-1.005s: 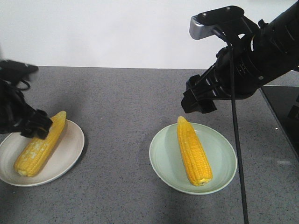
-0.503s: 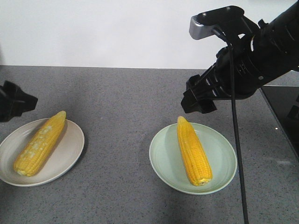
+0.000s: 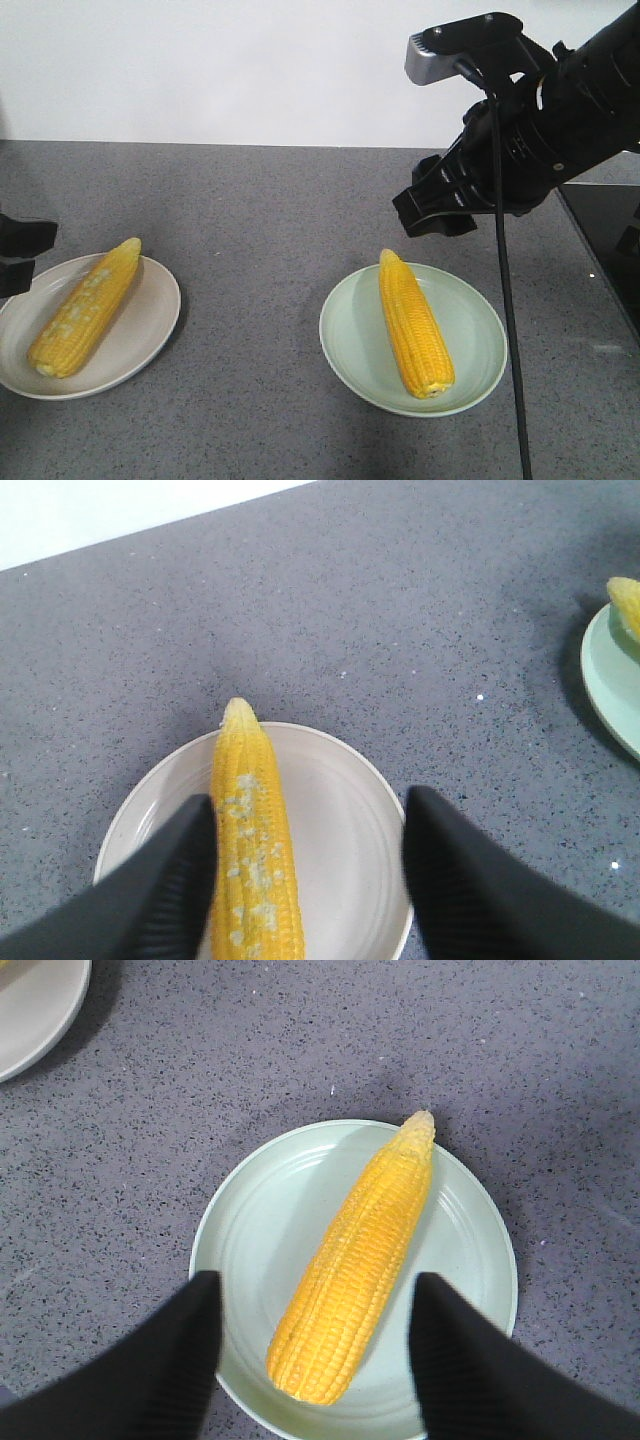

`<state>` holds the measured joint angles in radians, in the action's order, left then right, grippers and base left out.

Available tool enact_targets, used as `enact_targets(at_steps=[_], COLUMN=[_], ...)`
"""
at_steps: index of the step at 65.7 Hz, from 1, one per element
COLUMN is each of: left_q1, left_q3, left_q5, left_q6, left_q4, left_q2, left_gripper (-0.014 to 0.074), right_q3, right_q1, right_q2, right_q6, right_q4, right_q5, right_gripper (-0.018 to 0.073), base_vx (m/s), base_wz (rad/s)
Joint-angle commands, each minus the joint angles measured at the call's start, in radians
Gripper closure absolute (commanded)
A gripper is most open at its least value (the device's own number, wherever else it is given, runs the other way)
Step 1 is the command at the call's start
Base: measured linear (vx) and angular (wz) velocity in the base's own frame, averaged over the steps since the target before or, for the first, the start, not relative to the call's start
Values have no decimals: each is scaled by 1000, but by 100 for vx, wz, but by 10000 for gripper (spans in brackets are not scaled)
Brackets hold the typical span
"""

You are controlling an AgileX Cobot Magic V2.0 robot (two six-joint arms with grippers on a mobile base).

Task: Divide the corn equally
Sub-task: 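Open the left gripper and raise it away from the cob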

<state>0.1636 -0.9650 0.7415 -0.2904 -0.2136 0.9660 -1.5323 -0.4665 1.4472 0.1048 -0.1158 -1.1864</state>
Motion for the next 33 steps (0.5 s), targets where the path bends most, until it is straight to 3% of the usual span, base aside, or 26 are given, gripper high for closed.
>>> enact_targets(at_steps=[1, 14, 33], left_q1=[0, 0, 0], left_q3=[-25, -25, -25], left_q5=[-67, -63, -33], left_q6=[1, 1, 2], left_q4=[-21, -21, -21], left_q2=[-17, -17, -17], left_gripper=[358, 605, 604], right_q3=[-29, -29, -29], right_q1=[-2, -2, -2], right_q2=[-36, -36, -33], right_q6=[-2, -2, -6], right_q4=[-2, -2, -6], right_q5=[44, 43, 30], right_gripper=[323, 575, 567], base_vx=[0, 0, 0], base_wz=[0, 0, 0])
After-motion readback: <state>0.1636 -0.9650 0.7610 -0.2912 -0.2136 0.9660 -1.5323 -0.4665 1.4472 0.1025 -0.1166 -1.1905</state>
